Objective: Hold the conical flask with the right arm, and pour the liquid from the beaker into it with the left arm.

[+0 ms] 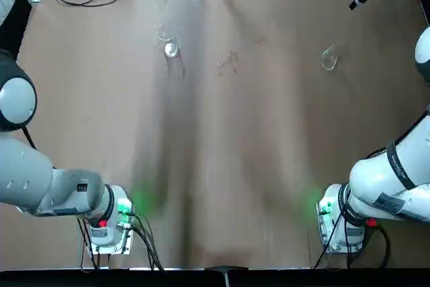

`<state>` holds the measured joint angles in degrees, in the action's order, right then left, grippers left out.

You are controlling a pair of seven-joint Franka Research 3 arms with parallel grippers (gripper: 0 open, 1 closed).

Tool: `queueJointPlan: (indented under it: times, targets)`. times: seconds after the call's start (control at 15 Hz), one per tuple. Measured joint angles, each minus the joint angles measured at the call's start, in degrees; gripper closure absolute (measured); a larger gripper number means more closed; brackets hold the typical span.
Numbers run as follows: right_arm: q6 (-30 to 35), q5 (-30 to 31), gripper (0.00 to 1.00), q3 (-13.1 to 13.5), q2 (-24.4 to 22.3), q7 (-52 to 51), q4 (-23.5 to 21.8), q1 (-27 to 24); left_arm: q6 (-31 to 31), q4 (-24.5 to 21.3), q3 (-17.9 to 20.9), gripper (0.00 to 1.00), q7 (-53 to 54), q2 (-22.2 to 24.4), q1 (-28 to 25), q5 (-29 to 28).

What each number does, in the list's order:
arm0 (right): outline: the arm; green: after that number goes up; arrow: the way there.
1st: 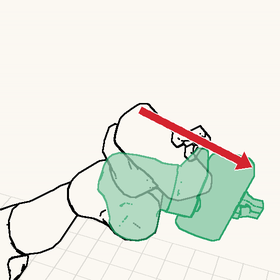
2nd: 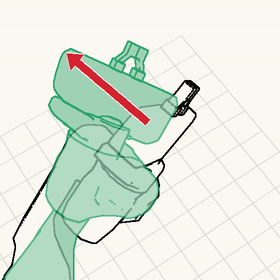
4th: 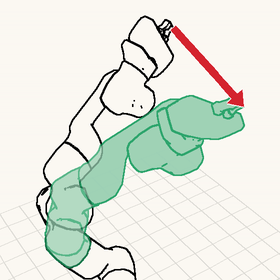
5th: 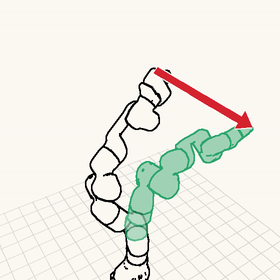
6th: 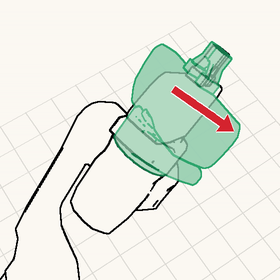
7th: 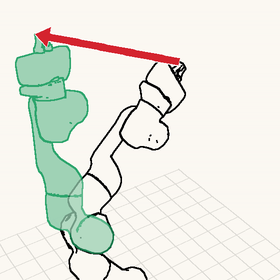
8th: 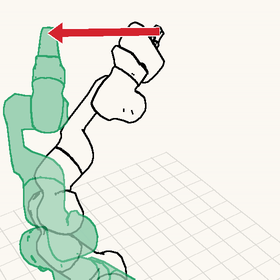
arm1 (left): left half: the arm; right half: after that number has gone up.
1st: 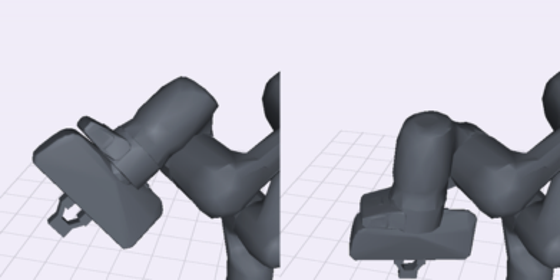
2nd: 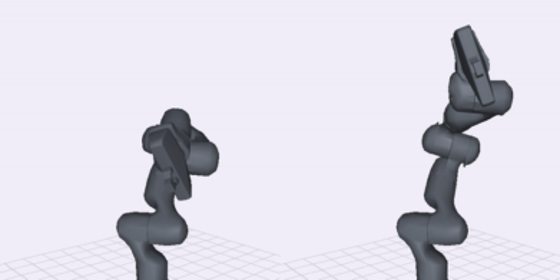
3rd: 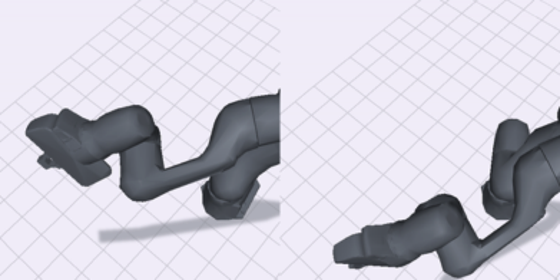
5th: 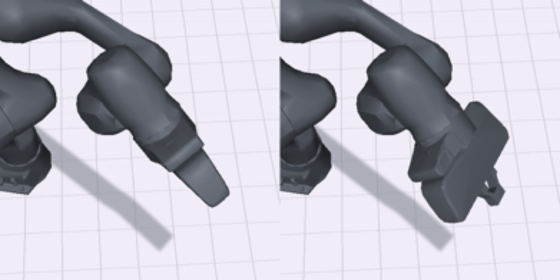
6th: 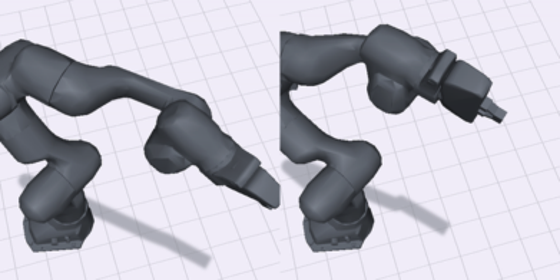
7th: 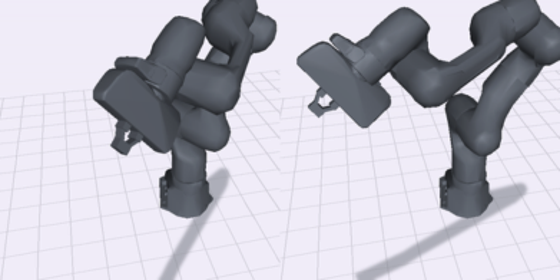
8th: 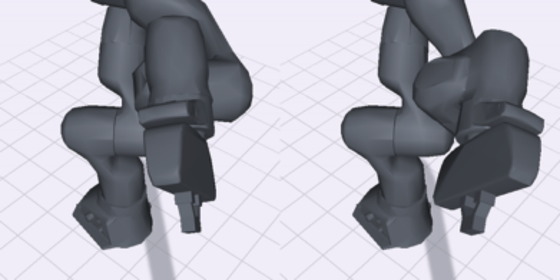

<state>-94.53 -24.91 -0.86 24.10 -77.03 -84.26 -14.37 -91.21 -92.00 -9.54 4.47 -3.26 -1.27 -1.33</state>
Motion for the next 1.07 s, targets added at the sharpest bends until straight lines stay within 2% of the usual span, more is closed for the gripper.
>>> queueJointPlan:
  times: [0.33,0.53,0.73,0.87,1.07]
  targets:
    - [-0.07,5.62,0.00,0.03,-1.43,19.07,-0.01,6.09,0.00,0.00,-0.27,0.00,-3.16,0.81,0.00,-0.67]
    - [-0.30,6.50,0.00,0.05,-2.14,25.16,0.28,7.76,0.00,0.00,-0.46,0.00,-6.53,1.02,0.00,-0.70]
    - [0.10,10.20,0.00,0.04,-4.60,35.38,0.42,9.66,0.46,0.00,-0.47,0.00,-7.84,1.12,-0.01,-0.70]
    - [1.81,15.11,0.00,-0.02,-7.61,48.39,0.45,12.61,1.92,0.00,-0.49,0.00,-9.39,1.12,-0.01,-0.71]
    - [3.77,16.96,0.00,0.02,-10.58,55.30,0.48,14.02,2.16,-0.09,-0.64,0.00,-9.42,1.12,0.19,-0.71]
